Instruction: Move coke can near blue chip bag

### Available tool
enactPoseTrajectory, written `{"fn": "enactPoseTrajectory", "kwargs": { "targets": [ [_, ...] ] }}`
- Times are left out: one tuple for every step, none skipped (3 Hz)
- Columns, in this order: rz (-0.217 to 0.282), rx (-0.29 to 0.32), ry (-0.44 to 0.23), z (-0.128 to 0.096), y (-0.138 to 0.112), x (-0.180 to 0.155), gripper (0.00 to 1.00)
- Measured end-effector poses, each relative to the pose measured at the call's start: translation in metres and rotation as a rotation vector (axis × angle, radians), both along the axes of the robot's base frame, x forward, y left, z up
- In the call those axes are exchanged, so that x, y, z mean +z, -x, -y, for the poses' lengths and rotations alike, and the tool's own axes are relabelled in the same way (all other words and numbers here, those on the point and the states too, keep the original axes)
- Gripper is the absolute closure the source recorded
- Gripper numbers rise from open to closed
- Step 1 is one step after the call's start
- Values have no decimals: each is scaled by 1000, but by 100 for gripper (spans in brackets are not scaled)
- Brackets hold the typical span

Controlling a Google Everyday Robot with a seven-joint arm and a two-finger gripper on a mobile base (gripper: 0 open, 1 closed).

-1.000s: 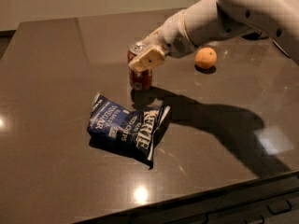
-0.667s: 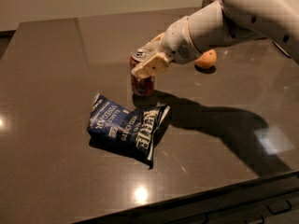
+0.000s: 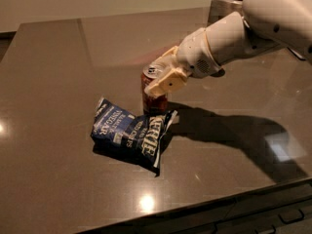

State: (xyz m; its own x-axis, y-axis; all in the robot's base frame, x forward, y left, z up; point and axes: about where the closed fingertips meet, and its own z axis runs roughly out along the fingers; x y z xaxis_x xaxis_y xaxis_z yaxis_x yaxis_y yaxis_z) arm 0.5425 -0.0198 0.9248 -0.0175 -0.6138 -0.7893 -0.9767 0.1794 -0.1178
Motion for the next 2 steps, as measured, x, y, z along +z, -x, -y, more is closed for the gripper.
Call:
{"fn": "enactPoseTrajectory", "kwargs": {
  "targets": [
    [1,3,1,-2,0,0,7],
    [1,6,2,-4,1,0,0]
  ]
}}
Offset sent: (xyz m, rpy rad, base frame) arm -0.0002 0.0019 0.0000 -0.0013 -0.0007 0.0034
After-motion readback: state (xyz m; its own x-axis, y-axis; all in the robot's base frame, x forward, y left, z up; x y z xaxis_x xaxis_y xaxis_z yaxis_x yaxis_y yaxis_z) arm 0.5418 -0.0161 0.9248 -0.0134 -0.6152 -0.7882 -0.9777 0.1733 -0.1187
